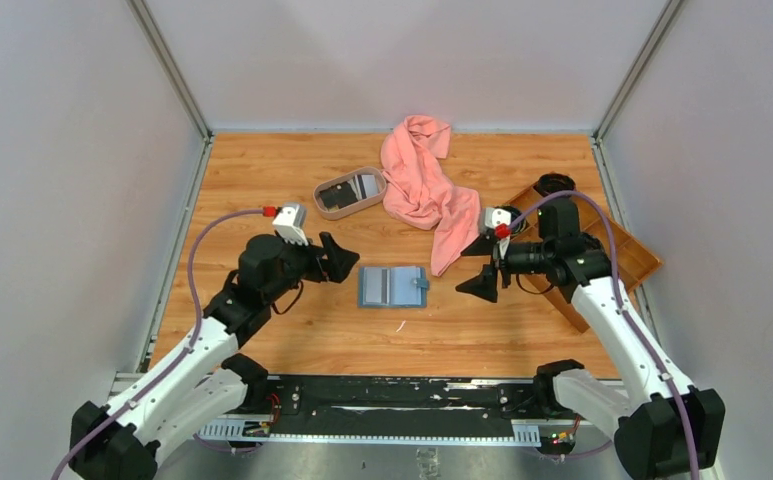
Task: Put the credit cards into the card holder
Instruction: Turn over the card slot in the card holder, then pick up the credit card from the storage box.
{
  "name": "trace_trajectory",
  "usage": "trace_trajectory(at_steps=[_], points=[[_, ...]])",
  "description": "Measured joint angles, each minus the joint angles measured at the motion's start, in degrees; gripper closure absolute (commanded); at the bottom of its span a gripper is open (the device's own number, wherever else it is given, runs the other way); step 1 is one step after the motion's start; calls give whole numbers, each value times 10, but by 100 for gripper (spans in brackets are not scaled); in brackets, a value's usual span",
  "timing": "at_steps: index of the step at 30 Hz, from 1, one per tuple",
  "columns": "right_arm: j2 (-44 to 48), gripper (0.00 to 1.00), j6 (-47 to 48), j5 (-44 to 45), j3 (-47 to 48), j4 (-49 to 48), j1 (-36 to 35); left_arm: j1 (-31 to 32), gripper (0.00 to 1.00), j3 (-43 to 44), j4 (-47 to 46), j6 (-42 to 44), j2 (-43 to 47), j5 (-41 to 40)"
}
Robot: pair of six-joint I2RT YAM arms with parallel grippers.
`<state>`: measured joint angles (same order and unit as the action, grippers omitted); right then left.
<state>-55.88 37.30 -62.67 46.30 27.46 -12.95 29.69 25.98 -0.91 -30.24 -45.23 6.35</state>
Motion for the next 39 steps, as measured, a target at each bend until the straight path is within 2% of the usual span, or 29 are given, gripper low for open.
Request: trace_trajectory(at_steps=[5, 12, 23, 28, 39], points=[[-16, 19, 0, 0, 0, -10, 23, -31, 0, 91, 45, 33, -2, -15], [-29, 19, 5, -6, -3, -13, 84, -68, 0, 169, 22, 37, -128, 40], [-70, 19, 9, 20, -8, -20, 104, -100, 25, 395, 4, 5, -438, 50], [-101, 21, -15, 55, 10, -20, 105, -101, 30, 490, 49, 1, -555, 23], [-179, 25, -52, 72, 78, -9, 105, -106, 52, 688, 169, 25, -746, -30]])
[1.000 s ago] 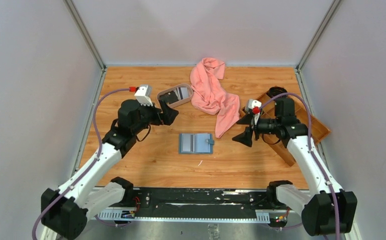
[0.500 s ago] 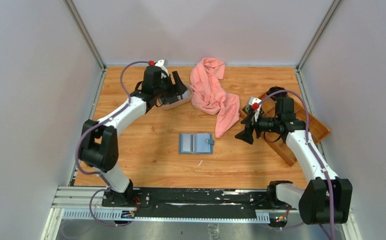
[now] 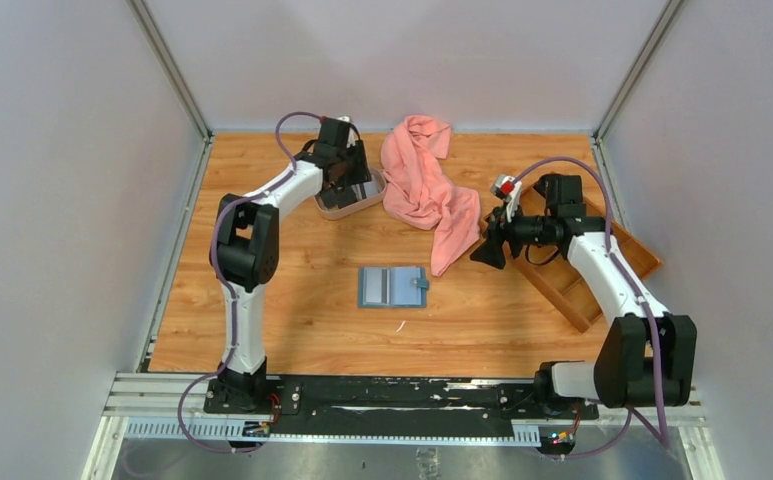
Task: Put the credit cards into the card holder
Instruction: Pick up the credit card from the storage box.
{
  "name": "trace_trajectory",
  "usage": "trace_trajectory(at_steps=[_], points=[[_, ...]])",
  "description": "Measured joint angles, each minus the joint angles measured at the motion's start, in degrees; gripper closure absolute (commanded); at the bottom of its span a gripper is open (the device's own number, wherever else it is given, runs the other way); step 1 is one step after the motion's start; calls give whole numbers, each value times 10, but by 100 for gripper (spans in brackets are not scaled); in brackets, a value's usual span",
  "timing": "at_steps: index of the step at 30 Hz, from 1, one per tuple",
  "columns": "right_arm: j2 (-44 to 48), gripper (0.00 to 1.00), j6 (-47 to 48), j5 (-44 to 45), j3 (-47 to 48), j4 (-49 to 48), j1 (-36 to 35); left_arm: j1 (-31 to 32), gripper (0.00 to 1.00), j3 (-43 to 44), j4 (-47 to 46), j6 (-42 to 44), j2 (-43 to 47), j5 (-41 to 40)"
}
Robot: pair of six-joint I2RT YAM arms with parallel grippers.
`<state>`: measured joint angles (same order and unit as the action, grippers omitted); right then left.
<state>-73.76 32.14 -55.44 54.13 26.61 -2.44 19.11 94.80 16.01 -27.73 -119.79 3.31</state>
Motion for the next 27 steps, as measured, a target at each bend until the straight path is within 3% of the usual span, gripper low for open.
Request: trace_trajectory(at_steps=[21, 27], points=[[-49, 26, 0, 0, 10, 34, 0, -14, 52, 58, 34, 26, -83, 8], [-50, 26, 0, 0, 10, 35, 0, -17, 65, 66, 37, 25, -90, 14]])
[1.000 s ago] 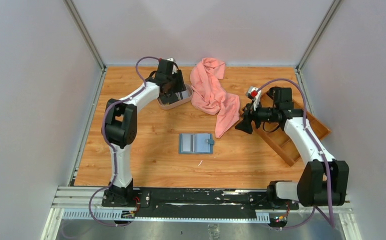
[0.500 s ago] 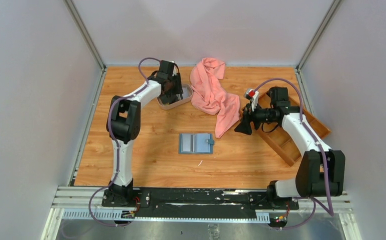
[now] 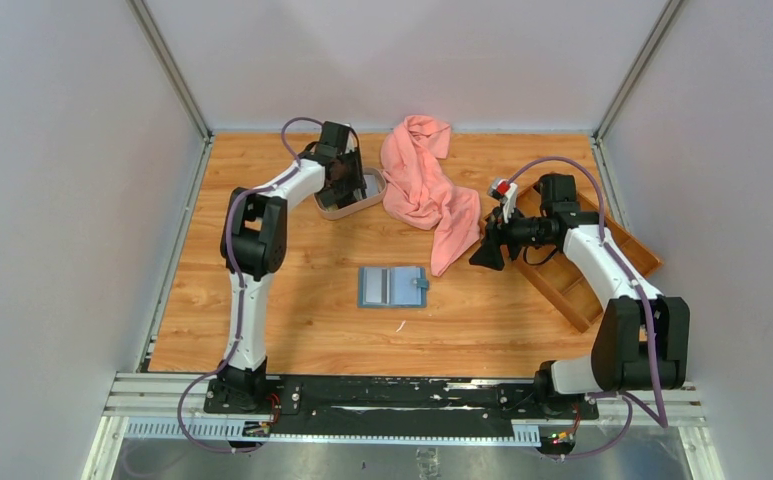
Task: Put the credit cards into the card holder
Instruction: Pick up the credit card from the storage box.
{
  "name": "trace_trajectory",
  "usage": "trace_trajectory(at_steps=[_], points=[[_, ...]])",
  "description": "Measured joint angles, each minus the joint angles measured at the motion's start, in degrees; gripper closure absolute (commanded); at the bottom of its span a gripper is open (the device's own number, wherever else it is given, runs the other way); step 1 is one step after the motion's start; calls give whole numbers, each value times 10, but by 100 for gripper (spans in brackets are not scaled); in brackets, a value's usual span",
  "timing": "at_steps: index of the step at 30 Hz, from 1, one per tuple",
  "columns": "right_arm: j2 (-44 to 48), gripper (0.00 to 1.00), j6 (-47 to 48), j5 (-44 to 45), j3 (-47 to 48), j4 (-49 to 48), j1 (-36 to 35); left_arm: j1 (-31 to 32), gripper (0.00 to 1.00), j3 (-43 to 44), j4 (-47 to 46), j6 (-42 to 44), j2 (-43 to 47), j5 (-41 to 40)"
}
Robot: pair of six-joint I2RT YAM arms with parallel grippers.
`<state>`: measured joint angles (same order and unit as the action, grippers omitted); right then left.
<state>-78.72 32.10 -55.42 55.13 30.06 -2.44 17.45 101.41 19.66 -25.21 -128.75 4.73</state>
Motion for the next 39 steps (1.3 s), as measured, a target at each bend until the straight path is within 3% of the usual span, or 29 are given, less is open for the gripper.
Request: trace_trajectory(at_steps=[11, 19, 39], points=[[0, 27, 0, 0, 0, 1, 0, -6, 100, 1, 0, -5, -1, 16], [0, 27, 0, 0, 0, 5, 0, -12, 100, -8, -21, -13, 2, 37], [-17, 28, 0, -1, 4, 11, 0, -70, 100, -155, -186, -99, 52, 188]])
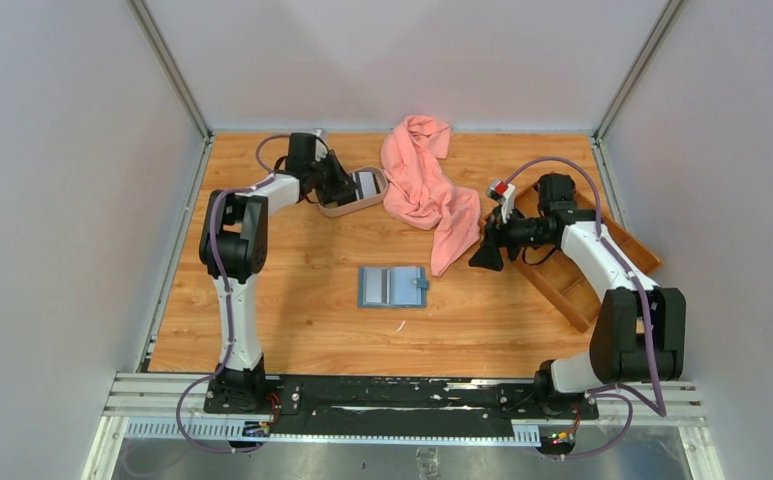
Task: Put the credit cards into the card holder
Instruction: Pick up the credit card from the storage box.
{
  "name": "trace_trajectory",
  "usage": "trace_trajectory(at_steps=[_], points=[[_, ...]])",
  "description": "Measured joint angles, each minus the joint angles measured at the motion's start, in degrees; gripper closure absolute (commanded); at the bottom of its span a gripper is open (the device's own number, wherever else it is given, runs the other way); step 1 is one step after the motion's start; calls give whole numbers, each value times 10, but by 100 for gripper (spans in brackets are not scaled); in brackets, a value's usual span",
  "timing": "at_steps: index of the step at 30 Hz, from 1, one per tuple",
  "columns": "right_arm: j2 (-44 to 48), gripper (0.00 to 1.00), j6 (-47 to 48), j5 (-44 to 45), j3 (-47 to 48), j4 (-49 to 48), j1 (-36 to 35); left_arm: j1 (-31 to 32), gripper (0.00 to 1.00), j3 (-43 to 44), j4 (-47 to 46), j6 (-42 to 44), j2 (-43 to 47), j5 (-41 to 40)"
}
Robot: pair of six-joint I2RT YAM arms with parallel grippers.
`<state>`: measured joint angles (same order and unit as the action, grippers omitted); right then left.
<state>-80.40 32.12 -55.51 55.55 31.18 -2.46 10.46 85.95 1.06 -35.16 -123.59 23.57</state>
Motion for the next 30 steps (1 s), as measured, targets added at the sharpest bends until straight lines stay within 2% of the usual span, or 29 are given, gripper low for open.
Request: trace_trajectory(at_steps=[12, 25, 30], points=[[-70, 33, 0, -4, 48, 15, -5, -23, 100, -17, -85, -17, 8, 50], [-206, 34, -15, -21, 224, 41, -60, -38, 100, -25, -123, -39, 11, 89], [-278, 34, -76, -26, 322, 38, -97, -41, 100, -31, -129, -43, 11, 98]])
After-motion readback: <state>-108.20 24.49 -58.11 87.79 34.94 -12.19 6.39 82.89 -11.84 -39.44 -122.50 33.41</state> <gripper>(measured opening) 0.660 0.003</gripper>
